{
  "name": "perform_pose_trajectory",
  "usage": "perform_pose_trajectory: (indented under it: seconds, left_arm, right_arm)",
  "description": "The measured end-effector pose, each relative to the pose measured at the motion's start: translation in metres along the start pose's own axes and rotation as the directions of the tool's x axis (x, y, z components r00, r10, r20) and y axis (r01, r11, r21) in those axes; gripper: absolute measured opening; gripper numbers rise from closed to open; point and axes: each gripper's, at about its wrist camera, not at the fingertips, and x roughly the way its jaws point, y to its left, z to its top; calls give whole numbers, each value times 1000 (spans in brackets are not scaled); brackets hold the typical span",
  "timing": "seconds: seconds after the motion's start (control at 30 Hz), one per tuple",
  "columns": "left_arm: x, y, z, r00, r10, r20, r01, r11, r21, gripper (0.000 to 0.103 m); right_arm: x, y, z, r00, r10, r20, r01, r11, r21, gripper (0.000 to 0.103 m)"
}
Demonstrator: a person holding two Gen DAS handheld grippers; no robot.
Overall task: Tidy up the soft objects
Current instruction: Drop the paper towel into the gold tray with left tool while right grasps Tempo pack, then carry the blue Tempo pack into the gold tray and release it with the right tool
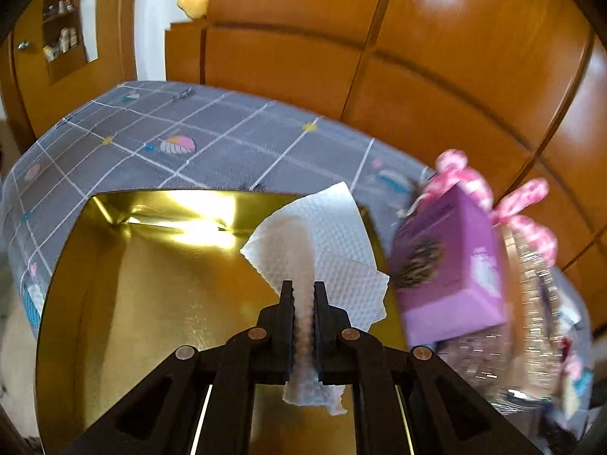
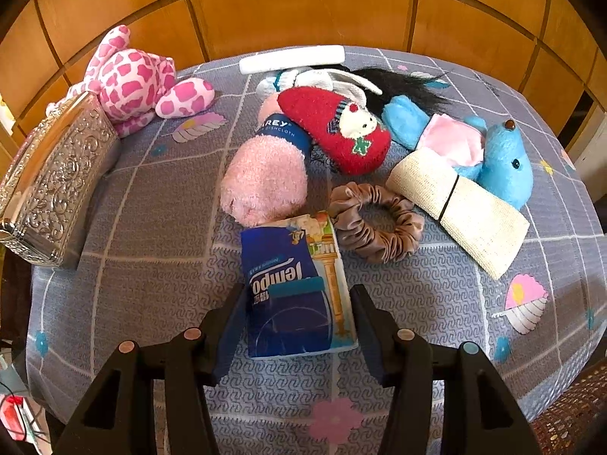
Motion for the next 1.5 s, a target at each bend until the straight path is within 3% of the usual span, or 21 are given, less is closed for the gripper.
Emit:
perform_pose_trajectory:
  seconds: [0.07, 0.13, 0.2, 0.27, 0.37, 0.5, 0.77, 0.97, 1.23, 1.5]
  left_arm:
    - [11, 1, 1, 1000, 27, -3, -27, 1000, 8, 11]
    - [16, 2, 1, 999, 45, -11, -45, 999, 14, 23]
    - [16, 4, 0, 999, 44, 4, -44, 999, 3, 46]
    - [8, 5, -3, 998, 59, 32, -59, 998, 0, 59]
    - [-12, 0, -10, 997, 38, 66, -38, 999, 13, 60]
    - [-41, -10, -28, 994, 9, 110, -13, 999, 35, 69]
    - [-68, -34, -61, 995, -61, 82, 53, 993, 106, 72]
    - [-79, -39, -71, 994, -69, 81, 59, 991, 120, 78]
    - [-93, -33, -73, 991, -66, 113, 53, 992, 115, 79]
    - [-105, -25, -75, 988, -50, 146, 35, 994, 106, 82]
  right_arm:
    - [1, 0, 0, 1000, -6, -5, 6, 1000, 0, 55]
    - [1, 1, 0, 1000, -11, -1, 11, 1000, 3, 55]
    - [1, 2, 0, 1000, -15, 0, 15, 1000, 3, 55]
    - [2, 4, 1, 1000, -18, 1, 18, 1000, 2, 55]
    - [2, 5, 1, 1000, -21, 2, 21, 1000, 2, 54]
    - [1, 6, 1, 1000, -29, 9, 29, 1000, 4, 54]
    - [-12, 27, 10, 998, 36, 50, -36, 999, -14, 53]
    - [-28, 63, 36, 989, 97, 109, -91, 994, -62, 53]
    - [-42, 126, 75, 971, 170, 168, -140, 973, -181, 53]
    - [-54, 190, 102, 932, 305, 193, -244, 927, -286, 53]
